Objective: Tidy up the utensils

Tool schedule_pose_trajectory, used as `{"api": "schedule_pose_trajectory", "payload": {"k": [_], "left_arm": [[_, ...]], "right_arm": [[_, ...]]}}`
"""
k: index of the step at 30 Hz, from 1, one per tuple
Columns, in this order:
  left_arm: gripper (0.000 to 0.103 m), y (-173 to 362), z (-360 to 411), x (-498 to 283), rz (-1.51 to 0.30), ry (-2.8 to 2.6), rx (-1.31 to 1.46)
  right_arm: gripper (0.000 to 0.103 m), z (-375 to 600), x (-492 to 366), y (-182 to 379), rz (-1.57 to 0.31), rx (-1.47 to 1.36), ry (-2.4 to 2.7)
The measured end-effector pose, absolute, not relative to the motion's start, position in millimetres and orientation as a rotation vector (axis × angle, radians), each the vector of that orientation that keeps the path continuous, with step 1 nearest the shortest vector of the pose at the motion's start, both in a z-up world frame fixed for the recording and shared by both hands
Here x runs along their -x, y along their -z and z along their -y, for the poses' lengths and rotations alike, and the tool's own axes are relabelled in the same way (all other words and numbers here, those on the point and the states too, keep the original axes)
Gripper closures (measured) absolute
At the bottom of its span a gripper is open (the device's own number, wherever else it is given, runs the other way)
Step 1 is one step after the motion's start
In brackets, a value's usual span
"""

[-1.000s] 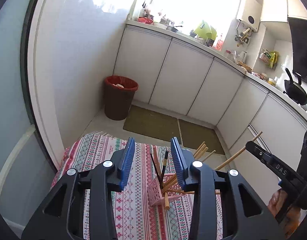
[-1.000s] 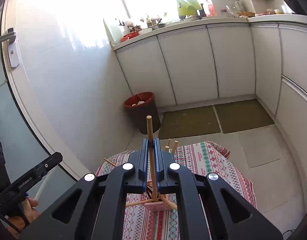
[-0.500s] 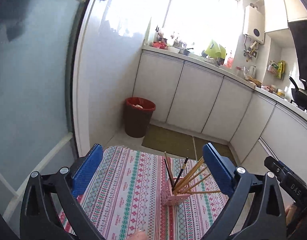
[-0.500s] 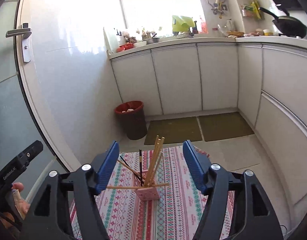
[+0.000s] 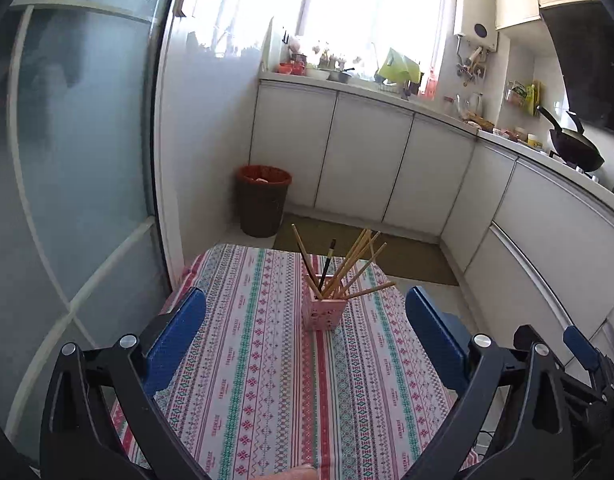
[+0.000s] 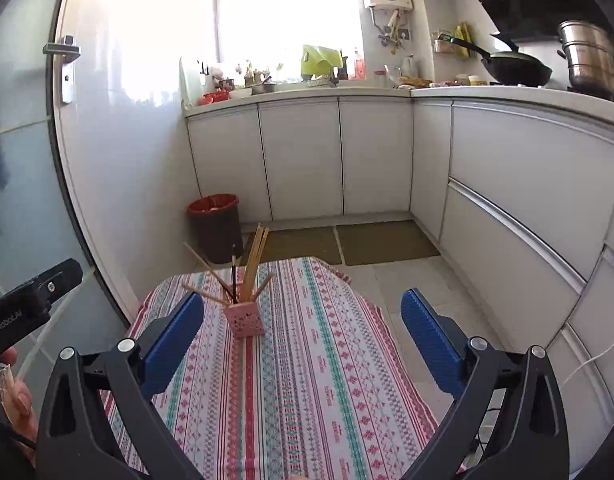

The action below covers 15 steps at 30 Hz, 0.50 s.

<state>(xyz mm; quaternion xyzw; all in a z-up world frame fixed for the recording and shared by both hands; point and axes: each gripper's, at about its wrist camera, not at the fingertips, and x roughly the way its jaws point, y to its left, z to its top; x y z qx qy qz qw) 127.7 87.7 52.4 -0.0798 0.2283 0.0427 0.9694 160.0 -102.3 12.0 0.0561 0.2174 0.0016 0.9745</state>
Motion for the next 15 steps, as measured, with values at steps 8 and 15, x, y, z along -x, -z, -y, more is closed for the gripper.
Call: {"api": "schedule_pose_trajectory", "payload": {"k": [8, 15], "left_arm": [[0.007, -52.6, -63.3, -88.5, -0.454, -0.121, 0.044], [0.007, -52.3, -62.5, -79.0, -0.459, -0.114, 0.041]], "right_arm": [[0.007, 113.6, -133.4, -6.9, -0.507, -0.149, 0.034], [0.007, 120.1, -123.2, -12.1, -0.491, -0.151, 0.034]]}}
